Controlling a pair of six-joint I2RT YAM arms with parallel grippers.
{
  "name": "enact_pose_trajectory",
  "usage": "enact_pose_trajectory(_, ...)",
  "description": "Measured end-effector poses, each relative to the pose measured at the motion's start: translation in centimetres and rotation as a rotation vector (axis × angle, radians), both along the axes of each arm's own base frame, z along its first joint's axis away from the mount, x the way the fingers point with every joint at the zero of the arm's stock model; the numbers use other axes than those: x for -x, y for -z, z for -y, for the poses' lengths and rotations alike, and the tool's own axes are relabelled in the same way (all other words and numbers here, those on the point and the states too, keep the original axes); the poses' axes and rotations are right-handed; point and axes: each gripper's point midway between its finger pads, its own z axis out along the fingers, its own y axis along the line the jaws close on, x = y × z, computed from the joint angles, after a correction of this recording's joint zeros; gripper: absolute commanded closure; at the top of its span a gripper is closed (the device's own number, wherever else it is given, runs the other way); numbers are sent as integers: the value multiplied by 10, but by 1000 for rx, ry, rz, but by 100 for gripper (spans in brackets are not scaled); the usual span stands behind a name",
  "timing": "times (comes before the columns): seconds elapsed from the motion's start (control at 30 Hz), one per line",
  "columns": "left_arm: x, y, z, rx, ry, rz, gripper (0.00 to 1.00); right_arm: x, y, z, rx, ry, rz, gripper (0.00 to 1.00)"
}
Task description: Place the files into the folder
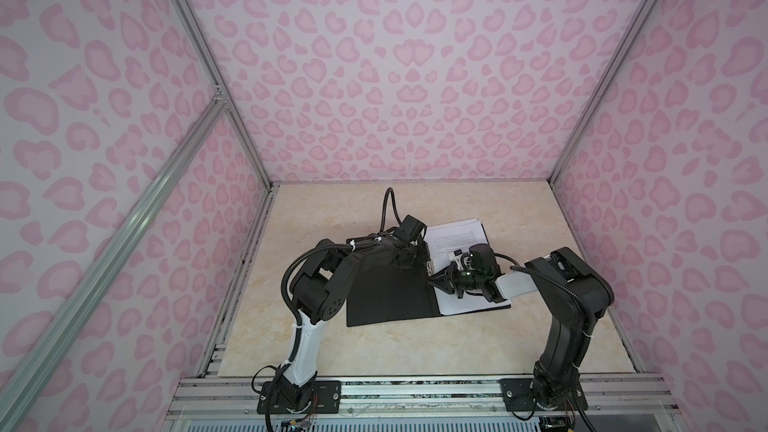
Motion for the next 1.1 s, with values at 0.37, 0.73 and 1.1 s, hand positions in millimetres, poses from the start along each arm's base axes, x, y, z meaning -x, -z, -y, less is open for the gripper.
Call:
enact_pose_trajectory(0.37, 5, -3, 4, -54, 45, 31, 82, -2, 1, 2, 6, 1, 20, 100)
enact_pose_trajectory(0.73, 32, -7, 7, -66, 111, -17, 86, -3, 1, 1, 8, -7, 36, 100)
enact_pose_trajectory(1.1, 35, -6, 8, -72, 91, -16, 90, -4, 1, 1, 3, -7, 48, 100)
